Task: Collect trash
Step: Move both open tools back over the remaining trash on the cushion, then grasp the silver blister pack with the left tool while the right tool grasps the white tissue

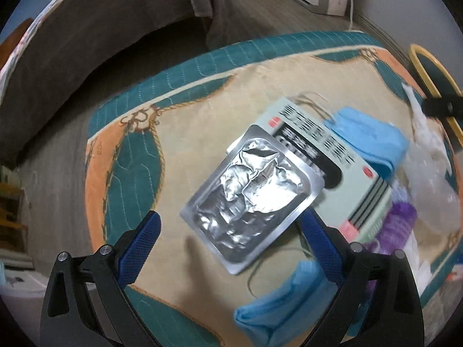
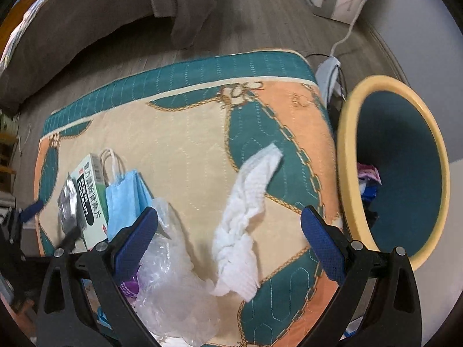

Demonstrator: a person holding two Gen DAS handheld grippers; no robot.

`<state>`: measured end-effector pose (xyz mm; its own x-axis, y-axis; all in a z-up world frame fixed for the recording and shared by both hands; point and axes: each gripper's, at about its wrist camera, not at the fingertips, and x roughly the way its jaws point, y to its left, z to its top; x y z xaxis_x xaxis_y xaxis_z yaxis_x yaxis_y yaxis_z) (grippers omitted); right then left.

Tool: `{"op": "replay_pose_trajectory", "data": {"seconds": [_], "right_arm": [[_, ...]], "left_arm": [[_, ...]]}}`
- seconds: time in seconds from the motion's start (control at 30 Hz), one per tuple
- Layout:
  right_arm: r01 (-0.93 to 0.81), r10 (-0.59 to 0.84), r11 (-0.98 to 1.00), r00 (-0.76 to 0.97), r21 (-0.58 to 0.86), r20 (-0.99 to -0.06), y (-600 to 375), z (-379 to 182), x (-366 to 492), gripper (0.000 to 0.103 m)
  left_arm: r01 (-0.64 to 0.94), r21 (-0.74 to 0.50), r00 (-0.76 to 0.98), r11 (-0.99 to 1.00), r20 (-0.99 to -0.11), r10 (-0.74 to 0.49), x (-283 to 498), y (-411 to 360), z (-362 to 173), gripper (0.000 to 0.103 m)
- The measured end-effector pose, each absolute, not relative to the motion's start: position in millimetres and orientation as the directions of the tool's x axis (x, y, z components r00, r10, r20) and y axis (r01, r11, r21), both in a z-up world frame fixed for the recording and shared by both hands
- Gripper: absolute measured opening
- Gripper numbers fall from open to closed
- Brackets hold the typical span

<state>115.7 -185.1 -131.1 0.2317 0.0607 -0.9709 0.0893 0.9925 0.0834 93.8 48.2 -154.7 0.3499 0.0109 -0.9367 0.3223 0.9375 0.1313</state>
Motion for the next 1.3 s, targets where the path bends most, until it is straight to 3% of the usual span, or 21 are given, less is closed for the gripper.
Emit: {"op": "replay_pose_trajectory", "data": {"seconds": [0.43, 0.6, 1.0, 1.13, 1.3], "right_arm": [[0.097, 0.116, 0.986, 0.166, 0.133, -0.979, -186, -151, 118, 0.093], [0.107, 0.072, 0.99, 0.14, 0.087, -0.988, -193, -158, 116, 0.081], [0.099, 0.06, 0.993, 0.087, 0.069, -0.994, -213, -170, 109, 0.065], [0.085, 0.073, 0.993, 0.077, 0.079, -0.994, -217, -179, 114, 0.059], [0.048, 0.08, 0.995, 0.082, 0.084, -0.993, -196, -177, 121, 0.038]], "left_arm": [[0.277, 0.074, 0.327, 0.958, -0.945, -0.022, 129, 50, -157, 0.096], [0.219, 0.087, 0.322, 0.972, -0.947, 0.012, 141, 62, -158, 0.095], [0.161, 0.056, 0.302, 0.985, -0.953, 0.005, 164, 78, -161, 0.094], [0.2, 0.145, 0.259, 0.969, -0.962, 0.09, 165, 77, -176, 0.094], [0.21, 0.095, 0.223, 0.973, -0.974, 0.047, 171, 77, -184, 0.094]]}}
